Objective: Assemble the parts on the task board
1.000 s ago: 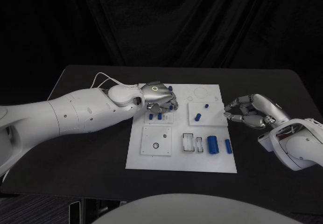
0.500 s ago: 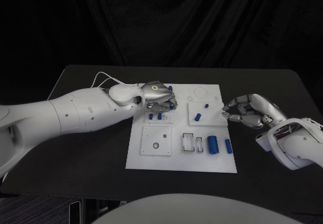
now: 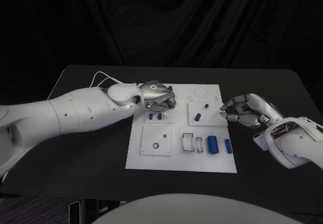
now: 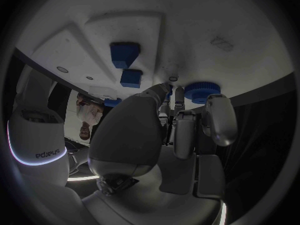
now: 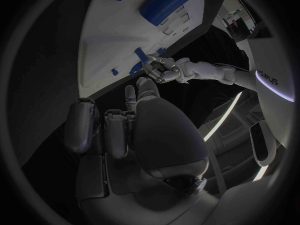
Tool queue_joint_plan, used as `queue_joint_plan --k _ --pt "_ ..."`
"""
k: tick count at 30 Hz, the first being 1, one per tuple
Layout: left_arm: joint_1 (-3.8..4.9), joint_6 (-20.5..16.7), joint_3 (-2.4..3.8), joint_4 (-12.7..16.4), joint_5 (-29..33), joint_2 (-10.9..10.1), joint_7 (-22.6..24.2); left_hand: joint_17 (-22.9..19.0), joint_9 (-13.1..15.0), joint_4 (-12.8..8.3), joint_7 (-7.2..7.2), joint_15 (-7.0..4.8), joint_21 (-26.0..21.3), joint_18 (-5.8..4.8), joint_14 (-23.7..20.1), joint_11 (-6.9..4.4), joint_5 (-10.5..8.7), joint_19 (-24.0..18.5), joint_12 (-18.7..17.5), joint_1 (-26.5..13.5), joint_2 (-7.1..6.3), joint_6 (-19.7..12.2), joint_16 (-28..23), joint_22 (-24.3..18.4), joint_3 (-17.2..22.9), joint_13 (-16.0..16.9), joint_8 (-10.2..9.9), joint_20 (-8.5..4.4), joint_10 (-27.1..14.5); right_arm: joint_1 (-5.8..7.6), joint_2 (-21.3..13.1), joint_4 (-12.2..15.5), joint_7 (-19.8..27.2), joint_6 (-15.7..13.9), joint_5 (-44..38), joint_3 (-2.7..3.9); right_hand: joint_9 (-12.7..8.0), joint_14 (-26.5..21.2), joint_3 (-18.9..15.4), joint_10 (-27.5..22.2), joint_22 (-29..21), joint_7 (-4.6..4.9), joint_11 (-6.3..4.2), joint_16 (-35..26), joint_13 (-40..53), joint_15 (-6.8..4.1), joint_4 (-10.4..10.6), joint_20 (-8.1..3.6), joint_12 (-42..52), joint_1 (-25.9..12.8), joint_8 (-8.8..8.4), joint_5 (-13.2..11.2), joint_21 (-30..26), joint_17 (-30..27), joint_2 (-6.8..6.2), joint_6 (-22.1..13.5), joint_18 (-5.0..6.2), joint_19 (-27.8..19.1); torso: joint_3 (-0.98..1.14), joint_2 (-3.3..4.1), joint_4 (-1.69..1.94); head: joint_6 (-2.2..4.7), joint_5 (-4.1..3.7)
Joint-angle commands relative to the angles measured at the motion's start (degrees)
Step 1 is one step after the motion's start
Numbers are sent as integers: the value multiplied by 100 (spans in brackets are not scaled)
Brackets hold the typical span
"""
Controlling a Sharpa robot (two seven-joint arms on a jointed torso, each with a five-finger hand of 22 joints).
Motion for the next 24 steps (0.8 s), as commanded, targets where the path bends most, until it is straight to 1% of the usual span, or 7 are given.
queue_joint_plan --k 1,5,8,10,15,19,24 --pt "-14 37 -11 -22 -15 -7 72 502 17 -38 18 -26 26 -41 285 2 -3 22 28 -28 34 -17 -9 925 0 26 24 -10 57 0 9 -12 -68 -4 1 2 -10 413 40 219 1001 13 -193 5 -106 -26 5 1 -62 151 -7 38 13 607 131 -25 -20 45 1 -4 -16 0 -17" --pt "-16 -22 -11 -25 -15 -14 118 488 60 -54 61 -57 16 -38 280 -57 -7 20 42 -40 53 13 -16 924 19 54 60 -30 82 -1 33 -30 -60 -39 1 2 -13 413 43 213 1002 16 -190 4 -118 -24 5 2 -66 153 -11 39 18 605 128 -36 -21 47 -1 -10 -6 0 -15" --pt "-18 -141 -11 -17 -15 -25 161 460 162 -121 160 -166 58 -45 278 -213 67 47 69 -15 91 120 -29 938 85 75 165 -109 302 -2 45 -39 -60 -46 1 2 -15 412 47 210 1000 20 -188 2 -123 -22 5 3 -69 155 -16 43 10 601 126 -47 -19 44 -1 -18 -4 0 -13" --pt "-19 -224 -11 0 -15 -41 167 456 198 -143 157 -195 100 -54 281 -245 104 68 48 -13 94 176 -31 950 109 62 206 -138 386 -3 53 -47 -65 -43 1 2 -15 412 49 207 999 21 -187 1 -129 -22 4 3 -71 156 -16 44 7 599 125 -49 -19 43 -1 -20 -3 0 -3" --pt "-21 -432 -11 103 -15 -135 141 426 280 -194 162 -234 149 -70 284 -273 142 97 -183 -68 66 250 -49 966 194 -66 242 -194 657 -6 71 -60 -69 -30 2 2 -15 412 49 207 999 21 -187 1 -129 -22 4 3 -71 156 -16 44 7 599 125 -49 -19 43 0 -15 -1 0 18" --pt "-17 -617 -11 261 -15 -297 93 402 331 -237 175 -242 139 -71 286 -273 125 100 -470 -120 27 319 -64 965 313 -231 246 -203 848 -13 73 -70 -78 -20 2 2 -15 412 49 207 999 21 -187 1 -129 -22 4 3 -71 156 -16 44 7 599 125 -49 -19 43 4 -7 -7 0 8" --pt "21 -746 -11 508 -15 -550 -25 336 355 -238 185 -241 126 -70 270 -268 44 99 -635 -182 3 365 -101 963 365 -323 238 -204 935 -17 101 -106 -109 -16 2 2 -16 411 53 201 996 23 -185 0 -139 -20 4 4 -75 159 -17 45 -5 598 123 -52 -16 39 5 -2 -3 0 -83"
